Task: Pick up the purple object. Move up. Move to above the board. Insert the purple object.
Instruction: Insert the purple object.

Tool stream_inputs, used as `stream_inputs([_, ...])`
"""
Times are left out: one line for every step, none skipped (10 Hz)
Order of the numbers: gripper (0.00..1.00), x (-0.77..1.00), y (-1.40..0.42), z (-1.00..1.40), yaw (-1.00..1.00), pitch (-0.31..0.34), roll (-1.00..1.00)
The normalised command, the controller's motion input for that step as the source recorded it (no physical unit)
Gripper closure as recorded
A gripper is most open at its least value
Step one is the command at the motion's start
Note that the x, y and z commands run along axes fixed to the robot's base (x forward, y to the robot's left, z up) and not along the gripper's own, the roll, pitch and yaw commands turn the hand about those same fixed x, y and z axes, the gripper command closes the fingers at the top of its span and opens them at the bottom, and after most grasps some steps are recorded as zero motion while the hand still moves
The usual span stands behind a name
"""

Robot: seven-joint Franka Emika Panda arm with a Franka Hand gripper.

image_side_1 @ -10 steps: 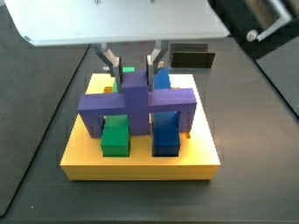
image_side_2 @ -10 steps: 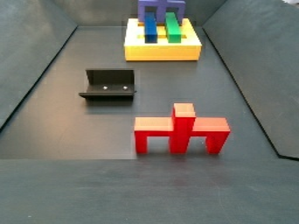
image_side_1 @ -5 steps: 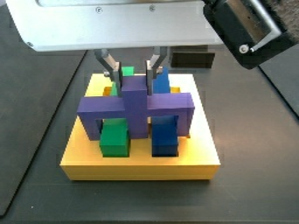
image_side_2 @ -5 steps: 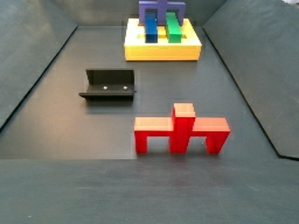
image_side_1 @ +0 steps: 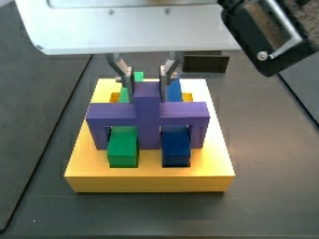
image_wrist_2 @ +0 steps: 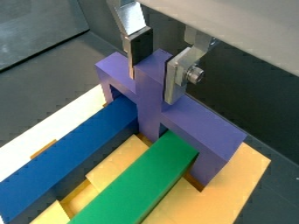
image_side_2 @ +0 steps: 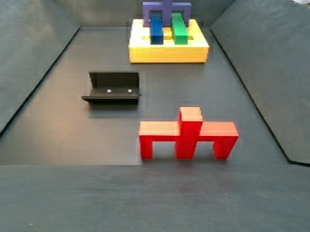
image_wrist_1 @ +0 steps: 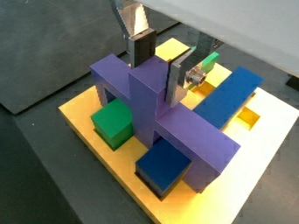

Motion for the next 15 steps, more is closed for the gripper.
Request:
stream_inputs([1.00,0.13,0.00,-0.14,0.00,0.001,0.00])
stream_inputs([1.00,0.05,0.00,-0.07,0.00,0.000,0.06])
stream_inputs([1.00,0.12,0.02,0.00,0.00,0.040,0.07])
stream_inputs([1.00,0.06,0.03,0.00,0.00,0.057,0.09])
stream_inputs([1.00,0.01,0.00,0.00,0.00,0.060,0.16])
stream_inputs([1.00,0.02,0.00,0.00,0.00,0.049,0.21])
stream_inputs([1.00,0.01,0.00,0.00,0.00,0.050,0.26])
stream_inputs([1.00,-0.12,-0.01,0.05,0.00,0.057,0.35])
stream_inputs([1.00,0.00,-0.09,-0.04,0.00,0.000,0.25])
stream_inputs([1.00,0.00,0.00,-0.29,0.00,-0.004,0.08])
stream_inputs([1.00,-0.01,0.00,-0.42,0.00,-0.036,0.00])
stream_inputs([1.00,-0.05,-0.07,-0.45,0.00,-0.040,-0.04])
stream_inputs([1.00,0.00,-0.04,-0.49,0.00,-0.017,-0.05])
stream_inputs([1.00,0.04,0.00,-0.65,0.00,0.000,0.00])
stream_inputs([1.00,0.01,0.00,-0.63,0.00,0.000,0.04])
